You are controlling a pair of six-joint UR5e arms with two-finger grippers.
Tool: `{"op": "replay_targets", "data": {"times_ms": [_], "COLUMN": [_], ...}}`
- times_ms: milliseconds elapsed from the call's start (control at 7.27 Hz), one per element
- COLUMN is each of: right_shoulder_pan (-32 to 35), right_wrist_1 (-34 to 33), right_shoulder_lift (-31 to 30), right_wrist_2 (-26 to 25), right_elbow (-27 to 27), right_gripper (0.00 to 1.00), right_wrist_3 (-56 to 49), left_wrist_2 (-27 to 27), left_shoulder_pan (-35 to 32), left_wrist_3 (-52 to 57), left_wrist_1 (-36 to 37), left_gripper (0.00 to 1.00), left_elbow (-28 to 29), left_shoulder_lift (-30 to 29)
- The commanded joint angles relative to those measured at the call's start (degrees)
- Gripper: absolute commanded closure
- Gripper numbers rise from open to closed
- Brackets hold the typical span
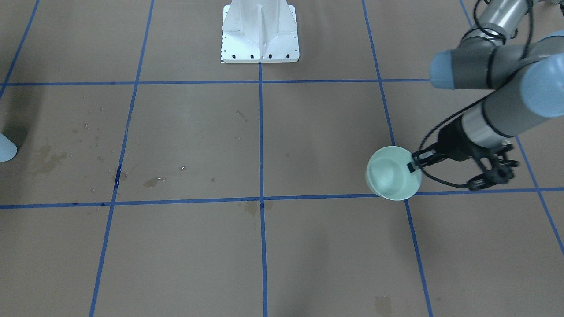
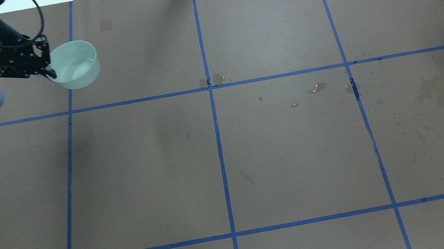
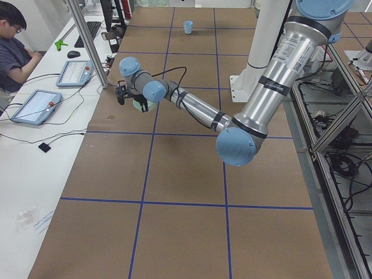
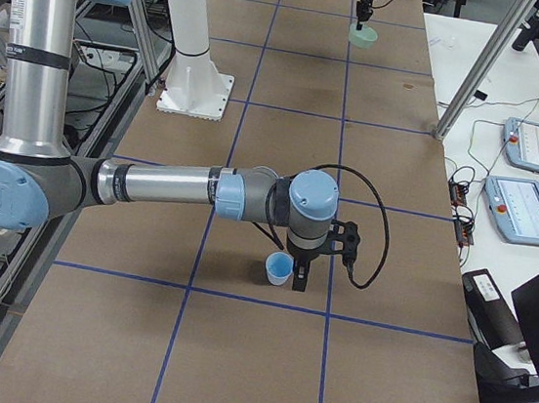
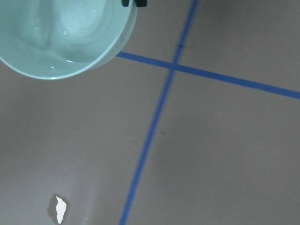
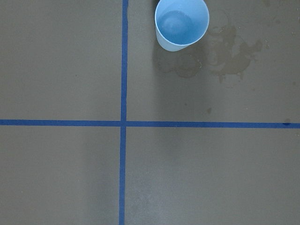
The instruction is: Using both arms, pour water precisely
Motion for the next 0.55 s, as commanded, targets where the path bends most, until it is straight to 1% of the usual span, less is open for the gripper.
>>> {"op": "replay_targets", "data": {"times_ms": [0, 138, 275, 412], "right_shoulder_pan": [0.0, 0.0, 0.0, 0.0], "right_wrist_1": [0.0, -0.1, -0.1, -0.1], "right_shoulder_lift": [-0.3, -0.3, -0.3, -0.3], "right_wrist_2": [0.1, 0.1, 0.1, 0.1], "right_elbow": [0.1, 0.1, 0.1, 0.1], "right_gripper": [0.01, 0.01, 0.01, 0.01], "right_wrist_3": [0.0, 0.0, 0.0, 0.0], "left_wrist_2": [7.6, 10.1, 11.4, 14.0], "left_shoulder_pan": [11.3, 14.2, 16.5, 19.0], "left_wrist_3": [-11.4, -14.4, -16.4, -18.1], "left_wrist_1": [-0.1, -0.1, -0.3, -0.6], "left_gripper": [1.00, 1.00, 1.00, 1.00], "left_elbow": [1.0, 2.3, 4.8, 7.5], "left_shoulder_lift": [-5.6, -8.0, -10.5, -13.1]}}
